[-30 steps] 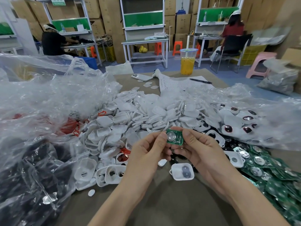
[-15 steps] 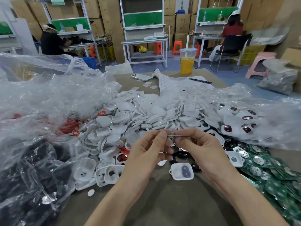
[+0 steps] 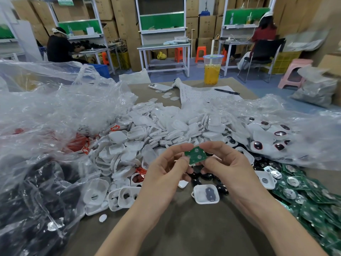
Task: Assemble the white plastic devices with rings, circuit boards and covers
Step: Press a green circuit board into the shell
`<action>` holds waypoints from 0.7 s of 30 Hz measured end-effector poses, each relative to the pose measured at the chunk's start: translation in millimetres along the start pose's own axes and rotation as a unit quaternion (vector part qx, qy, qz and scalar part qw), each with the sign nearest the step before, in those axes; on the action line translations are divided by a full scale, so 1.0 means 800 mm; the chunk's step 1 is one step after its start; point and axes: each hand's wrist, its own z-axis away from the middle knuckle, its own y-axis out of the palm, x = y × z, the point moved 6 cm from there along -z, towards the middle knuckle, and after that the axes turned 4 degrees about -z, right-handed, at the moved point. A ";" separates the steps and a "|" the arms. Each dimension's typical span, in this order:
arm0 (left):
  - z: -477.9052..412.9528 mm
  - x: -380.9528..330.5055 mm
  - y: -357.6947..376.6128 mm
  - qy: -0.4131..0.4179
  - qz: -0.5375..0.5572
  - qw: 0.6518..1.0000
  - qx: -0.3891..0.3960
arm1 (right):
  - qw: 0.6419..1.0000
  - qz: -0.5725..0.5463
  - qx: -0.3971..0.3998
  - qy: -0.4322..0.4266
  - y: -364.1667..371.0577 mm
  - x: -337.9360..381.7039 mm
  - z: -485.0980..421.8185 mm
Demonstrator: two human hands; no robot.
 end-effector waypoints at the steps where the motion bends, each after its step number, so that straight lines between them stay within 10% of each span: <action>1: 0.000 0.000 0.000 0.002 -0.002 1.000 -0.002 | 1.000 0.001 0.007 -0.002 0.001 0.002 0.000; 21: -0.005 0.007 -0.002 0.013 -0.027 1.000 -0.008 | 0.996 -0.081 0.010 0.019 0.001 0.002 -0.001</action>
